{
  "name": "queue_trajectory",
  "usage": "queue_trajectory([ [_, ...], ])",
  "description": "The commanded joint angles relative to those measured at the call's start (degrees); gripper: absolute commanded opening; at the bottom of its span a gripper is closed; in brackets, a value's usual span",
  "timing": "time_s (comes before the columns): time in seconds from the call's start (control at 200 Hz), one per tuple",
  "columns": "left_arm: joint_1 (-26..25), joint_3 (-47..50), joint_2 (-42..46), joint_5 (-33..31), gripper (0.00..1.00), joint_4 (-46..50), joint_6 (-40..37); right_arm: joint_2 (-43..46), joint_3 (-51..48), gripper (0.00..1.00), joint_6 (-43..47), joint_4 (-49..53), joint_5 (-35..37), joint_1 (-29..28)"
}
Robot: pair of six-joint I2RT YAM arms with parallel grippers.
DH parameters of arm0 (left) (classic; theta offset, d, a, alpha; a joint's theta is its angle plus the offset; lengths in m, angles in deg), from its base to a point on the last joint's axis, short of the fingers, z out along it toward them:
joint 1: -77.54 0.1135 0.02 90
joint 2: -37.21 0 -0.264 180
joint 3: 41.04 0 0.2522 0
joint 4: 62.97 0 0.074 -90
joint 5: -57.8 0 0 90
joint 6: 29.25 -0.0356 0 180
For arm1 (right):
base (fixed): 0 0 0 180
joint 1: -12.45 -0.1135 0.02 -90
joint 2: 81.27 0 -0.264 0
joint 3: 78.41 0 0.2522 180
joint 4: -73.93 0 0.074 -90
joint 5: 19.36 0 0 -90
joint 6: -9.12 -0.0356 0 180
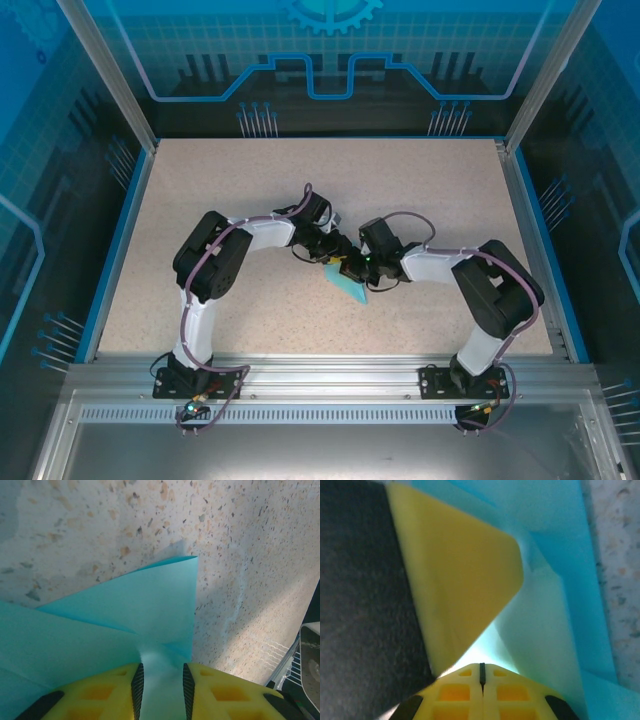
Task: Fold a paper plane with a square sheet of paper (fold left side to right side)
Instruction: Fourth fold the wing at the center of the table.
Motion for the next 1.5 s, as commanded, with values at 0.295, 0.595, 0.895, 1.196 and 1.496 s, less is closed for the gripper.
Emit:
queue_trajectory([
  [0.295, -0.24, 0.08, -4.66, -3.51, 0.32, 2.81, -0.47, -2.37, 0.53, 0.0, -1.15, 5.41, 4.31, -0.64],
  [0.595, -0.22, -0.1, -5.15, -3.81, 0.32, 3.32, -0.72, -0.51, -3.44, 0.0, -2.82, 8.0, 4.45, -0.94],
  [0.895, -0.14, -0.27, -5.25, -4.18, 0.32, 3.6, -0.66, 1.22, -5.81, 0.0, -3.82, 10.43, 4.15, -0.96],
  [1.196, -0.13, -0.39, -5.42, -4.42, 0.32, 3.95, -0.67, 4.12, -8.9, 0.0, -5.28, 12.08, 4.65, -1.31],
  [1.496, -0.13, -0.36, -5.23, -4.97, 0.32, 4.13, -0.66, 4.72, -7.96, 0.0, -4.31, 16.18, 4.91, -2.14],
])
